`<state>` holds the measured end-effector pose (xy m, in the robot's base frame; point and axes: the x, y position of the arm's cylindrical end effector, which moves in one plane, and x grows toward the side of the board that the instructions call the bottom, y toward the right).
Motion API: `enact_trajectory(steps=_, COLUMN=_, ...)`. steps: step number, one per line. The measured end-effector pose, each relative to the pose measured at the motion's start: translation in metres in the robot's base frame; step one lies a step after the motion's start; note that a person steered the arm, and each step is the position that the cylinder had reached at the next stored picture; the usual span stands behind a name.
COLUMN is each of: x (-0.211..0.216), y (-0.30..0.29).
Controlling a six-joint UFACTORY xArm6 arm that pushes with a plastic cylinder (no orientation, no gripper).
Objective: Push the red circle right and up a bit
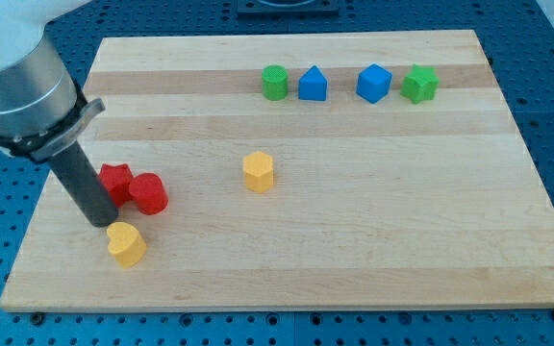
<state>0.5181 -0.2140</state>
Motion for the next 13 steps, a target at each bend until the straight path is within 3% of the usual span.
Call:
enact_trajectory(steps=2, x=-0.022, y=0.0)
enact_trajectory(steps=5, x=-0.009, y=0.002)
enact_trajectory(steps=7, x=-0.008, y=0.073)
enact_trajectory(steps=13, x=0.001, y=0.113)
